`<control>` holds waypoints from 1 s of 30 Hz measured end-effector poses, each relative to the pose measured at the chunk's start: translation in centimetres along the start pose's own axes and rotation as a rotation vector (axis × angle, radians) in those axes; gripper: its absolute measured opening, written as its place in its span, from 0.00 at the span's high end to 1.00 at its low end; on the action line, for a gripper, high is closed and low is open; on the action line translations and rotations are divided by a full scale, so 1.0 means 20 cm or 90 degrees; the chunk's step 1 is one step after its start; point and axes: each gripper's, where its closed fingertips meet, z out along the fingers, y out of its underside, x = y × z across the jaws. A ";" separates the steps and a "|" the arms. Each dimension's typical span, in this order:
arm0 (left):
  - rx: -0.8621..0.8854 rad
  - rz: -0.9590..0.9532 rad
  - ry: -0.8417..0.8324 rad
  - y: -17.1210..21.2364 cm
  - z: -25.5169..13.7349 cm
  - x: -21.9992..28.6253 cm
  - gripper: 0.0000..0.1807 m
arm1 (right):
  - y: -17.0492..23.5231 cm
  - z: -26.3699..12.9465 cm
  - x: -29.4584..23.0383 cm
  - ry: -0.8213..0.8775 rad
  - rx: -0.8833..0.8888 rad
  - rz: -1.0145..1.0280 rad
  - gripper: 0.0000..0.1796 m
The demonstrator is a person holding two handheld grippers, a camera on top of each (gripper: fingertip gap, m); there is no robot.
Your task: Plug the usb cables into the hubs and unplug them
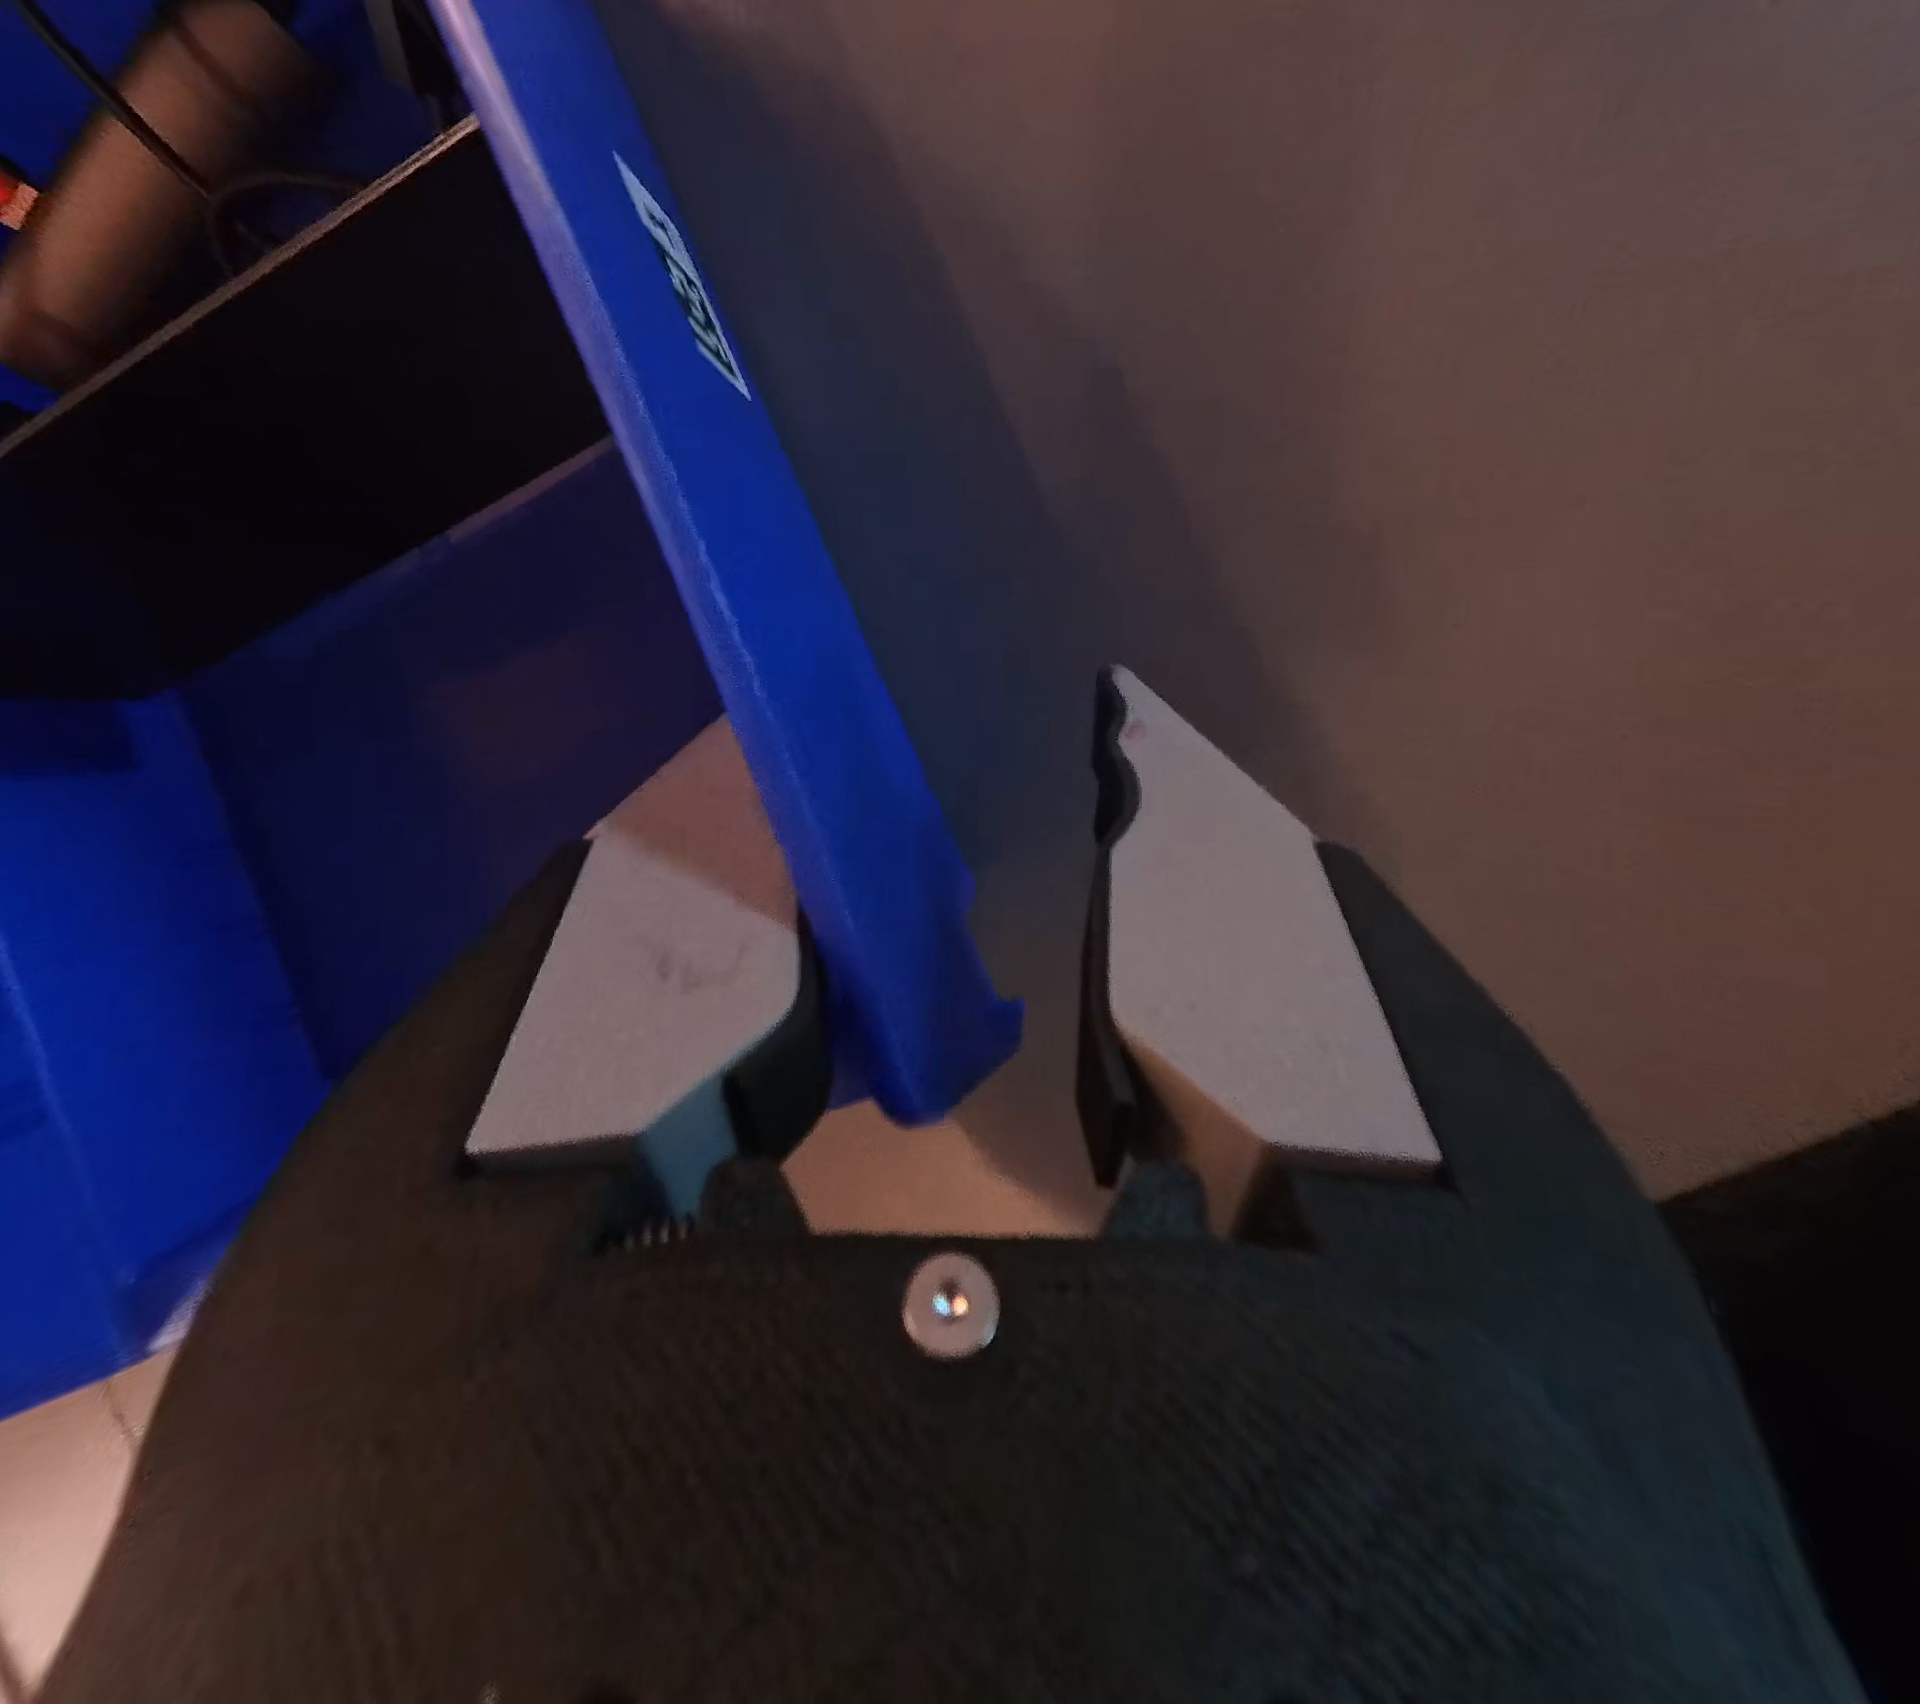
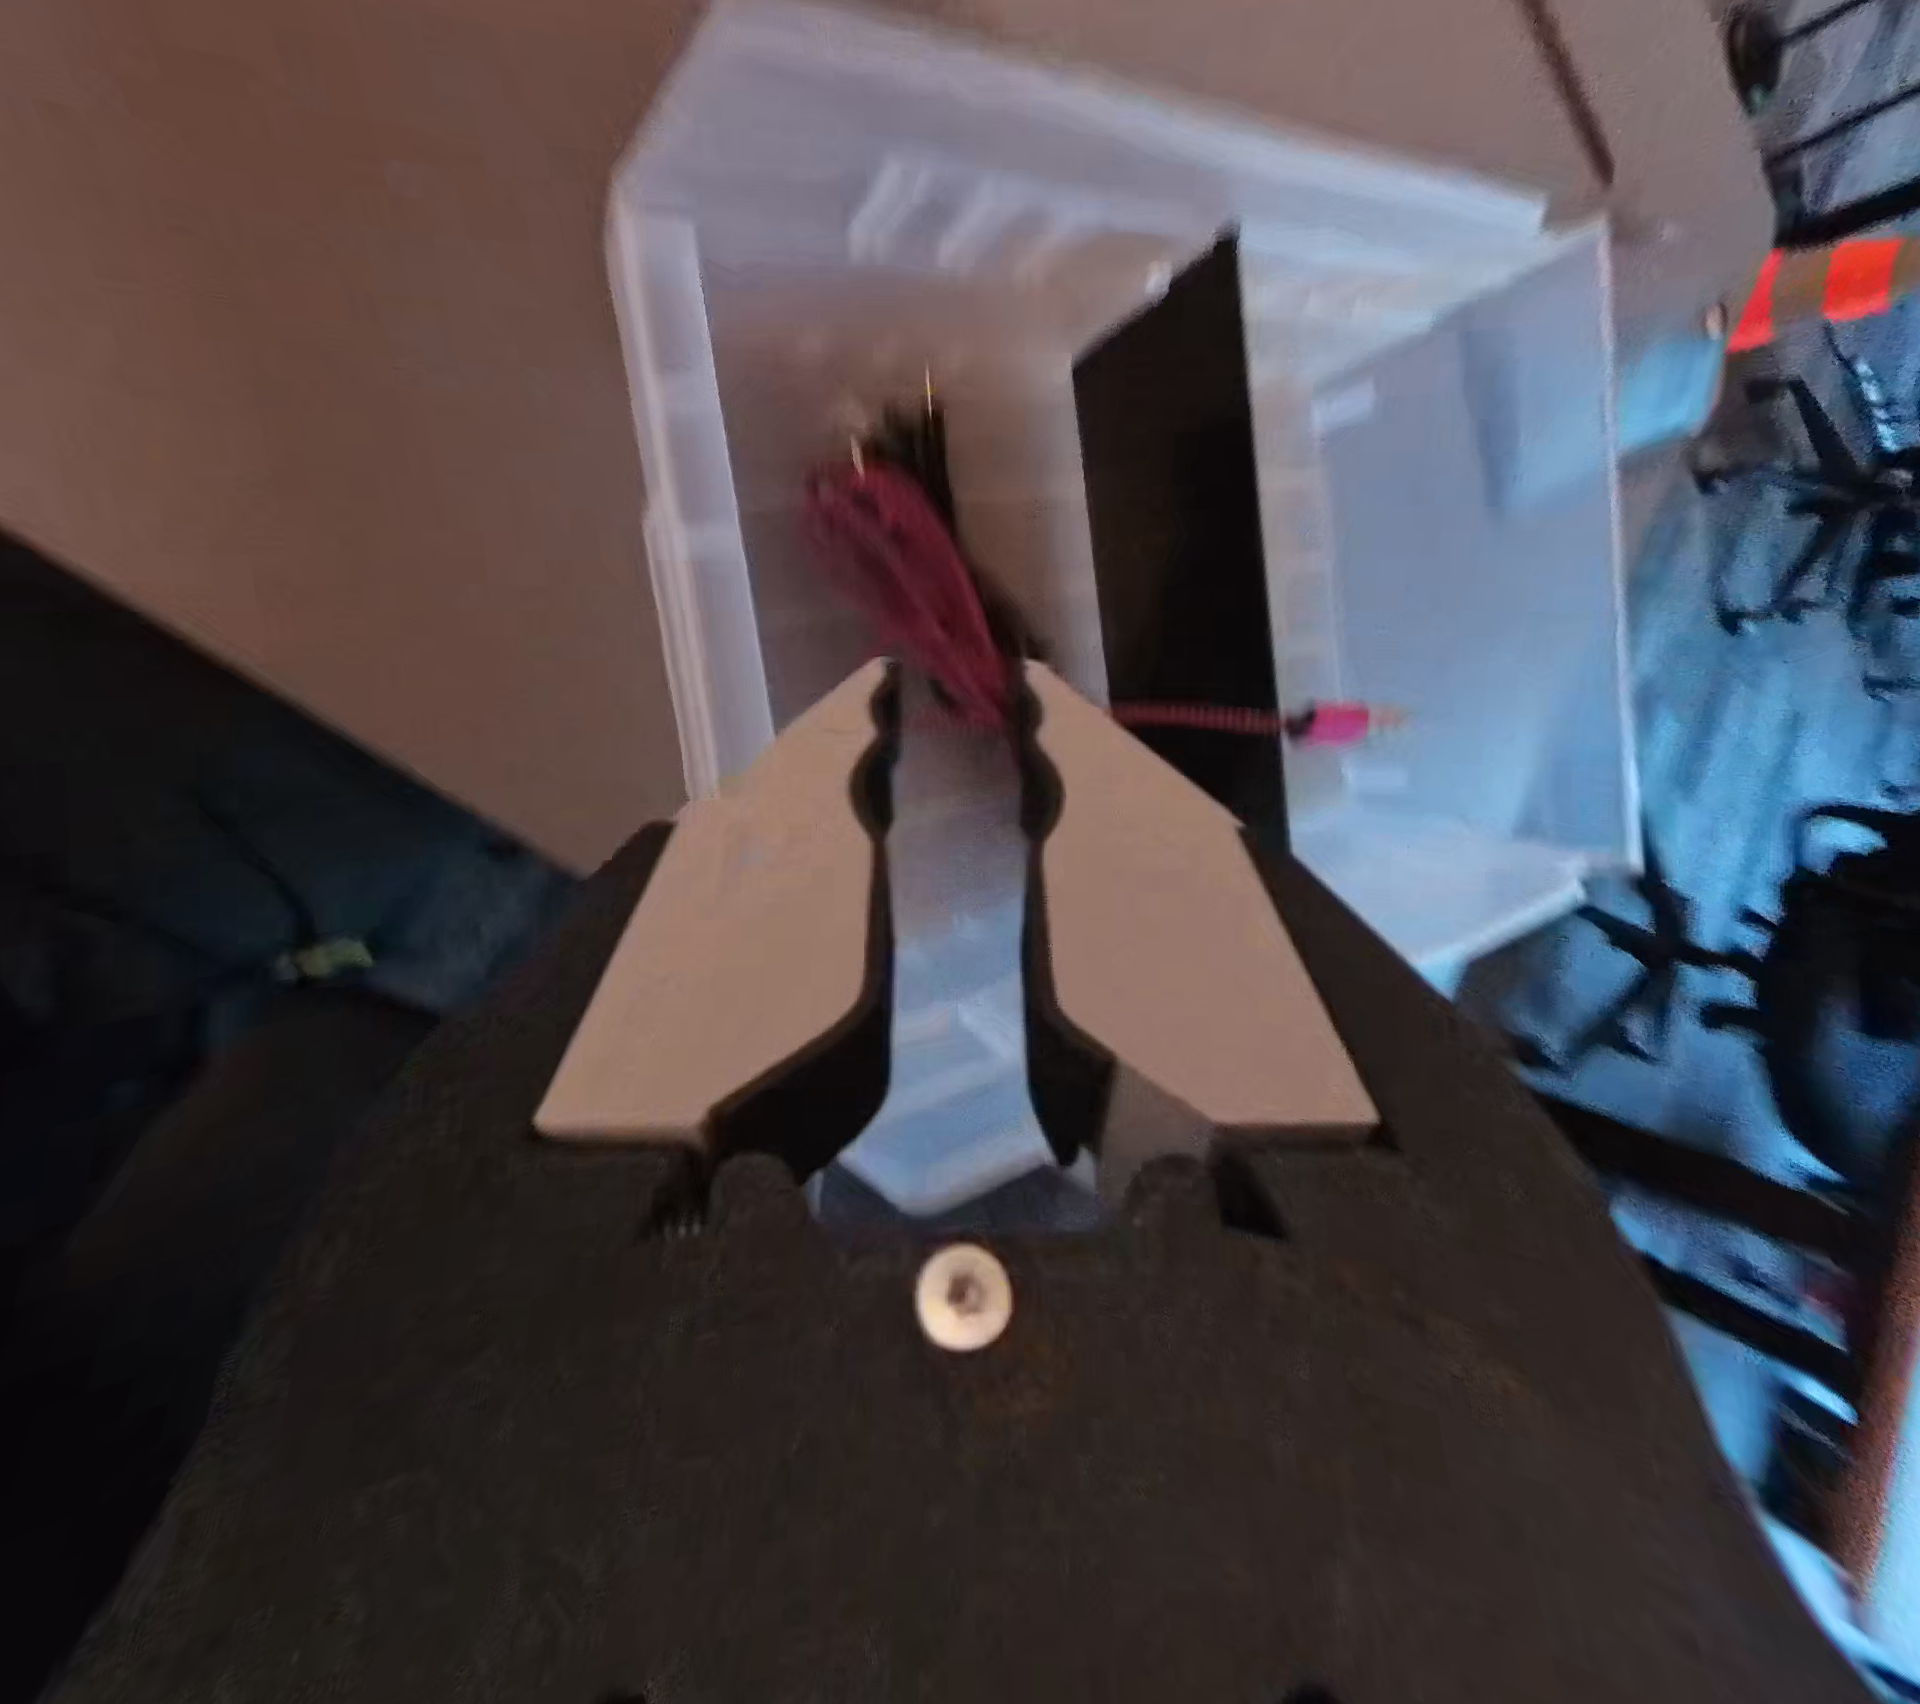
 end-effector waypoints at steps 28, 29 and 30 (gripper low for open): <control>0.012 -0.126 -0.067 0.08 0.04 -0.26 0.69 | -0.42 0.51 -0.16 -0.097 0.122 0.098 0.45; 0.010 -0.126 -0.062 0.08 0.04 -0.25 0.68 | -0.39 0.48 -0.19 -0.124 0.121 0.059 0.45; 0.005 -0.123 -0.062 0.09 0.04 -0.25 0.68 | -0.35 0.45 -0.21 -0.144 0.115 0.026 0.45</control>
